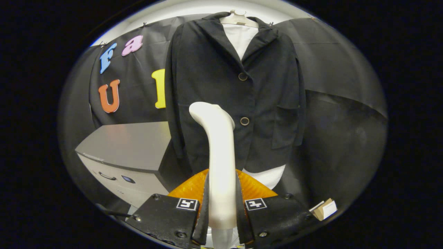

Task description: Iron the clothes twice with a garment steamer, once on the left side and once on the right side.

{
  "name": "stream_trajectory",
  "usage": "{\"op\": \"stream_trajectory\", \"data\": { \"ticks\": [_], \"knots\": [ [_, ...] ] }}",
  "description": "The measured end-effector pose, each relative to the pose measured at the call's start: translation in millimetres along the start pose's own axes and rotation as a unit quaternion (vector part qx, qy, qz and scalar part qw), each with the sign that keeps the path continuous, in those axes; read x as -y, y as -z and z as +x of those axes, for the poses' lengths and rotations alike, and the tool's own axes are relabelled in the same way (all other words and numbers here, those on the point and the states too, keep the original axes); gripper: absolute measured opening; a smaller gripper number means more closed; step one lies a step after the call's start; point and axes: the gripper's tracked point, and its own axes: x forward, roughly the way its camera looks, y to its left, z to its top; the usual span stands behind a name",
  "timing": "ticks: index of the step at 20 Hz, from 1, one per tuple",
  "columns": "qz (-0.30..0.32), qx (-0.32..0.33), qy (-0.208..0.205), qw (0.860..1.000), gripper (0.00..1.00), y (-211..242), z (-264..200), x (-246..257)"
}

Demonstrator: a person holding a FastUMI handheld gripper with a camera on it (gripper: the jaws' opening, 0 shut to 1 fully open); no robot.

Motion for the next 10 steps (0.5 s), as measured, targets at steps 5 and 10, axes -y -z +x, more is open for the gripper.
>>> {"op": "stream_trajectory", "data": {
  "ticks": [5,10],
  "knots": [
    [-0.002,-0.03,0.0,1.0,0.37,29,8,3],
    [-0.009,-0.061,0.001,0.998,0.37,60,20,-3]
  ]
}}
